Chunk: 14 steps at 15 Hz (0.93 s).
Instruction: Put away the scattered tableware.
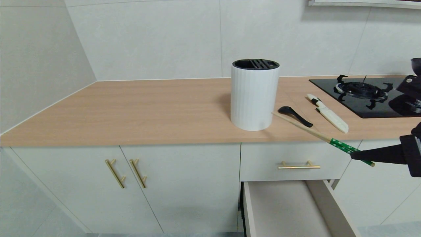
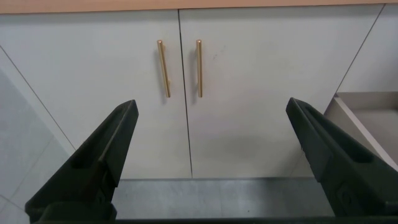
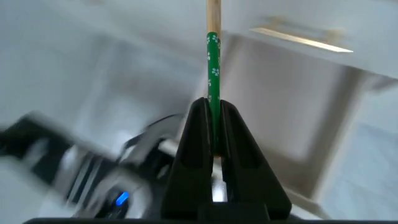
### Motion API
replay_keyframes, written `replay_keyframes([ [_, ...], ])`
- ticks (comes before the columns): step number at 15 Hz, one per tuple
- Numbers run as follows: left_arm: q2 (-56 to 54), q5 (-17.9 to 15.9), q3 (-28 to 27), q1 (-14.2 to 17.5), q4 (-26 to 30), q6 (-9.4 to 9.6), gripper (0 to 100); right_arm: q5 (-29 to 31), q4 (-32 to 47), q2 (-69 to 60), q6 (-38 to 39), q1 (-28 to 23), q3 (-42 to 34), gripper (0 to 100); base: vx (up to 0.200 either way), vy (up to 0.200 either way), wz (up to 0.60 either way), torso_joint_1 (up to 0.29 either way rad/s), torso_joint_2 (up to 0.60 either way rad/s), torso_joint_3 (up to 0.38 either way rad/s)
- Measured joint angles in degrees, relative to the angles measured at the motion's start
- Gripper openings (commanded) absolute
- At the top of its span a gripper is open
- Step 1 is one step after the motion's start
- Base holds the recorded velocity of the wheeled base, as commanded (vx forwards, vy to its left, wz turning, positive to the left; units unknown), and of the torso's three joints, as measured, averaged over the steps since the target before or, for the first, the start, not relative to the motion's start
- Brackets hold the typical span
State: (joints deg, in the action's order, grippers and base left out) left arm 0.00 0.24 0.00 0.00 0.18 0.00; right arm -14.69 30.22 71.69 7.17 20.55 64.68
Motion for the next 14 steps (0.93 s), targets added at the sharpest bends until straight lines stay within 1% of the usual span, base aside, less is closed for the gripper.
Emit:
replay_keyframes([
  [4,0.0,0.0,0.0,0.0,0.0,0.0,100,-1.15,0.05,-1.85,-4.66,0.34,-3.8,0,0.0,0.0,0.0,0.0,0.0,0.0],
  [5,0.0,-0.02,0.0,0.0,0.0,0.0,100,-1.16,-0.11,-1.94,-5.47,1.07,-4.96,0,0.0,0.0,0.0,0.0,0.0,0.0],
  [11,0.0,0.0,0.0,0.0,0.0,0.0,100,-1.04,-0.44,-0.22,-5.94,5.6,-8.09,0,0.0,0.0,0.0,0.0,0.0,0.0],
  [14,0.0,0.0,0.0,0.0,0.0,0.0,100,-1.04,-0.45,0.41,-5.95,6.1,-8.46,0,0.0,0.0,0.0,-0.014,0.03,0.019],
])
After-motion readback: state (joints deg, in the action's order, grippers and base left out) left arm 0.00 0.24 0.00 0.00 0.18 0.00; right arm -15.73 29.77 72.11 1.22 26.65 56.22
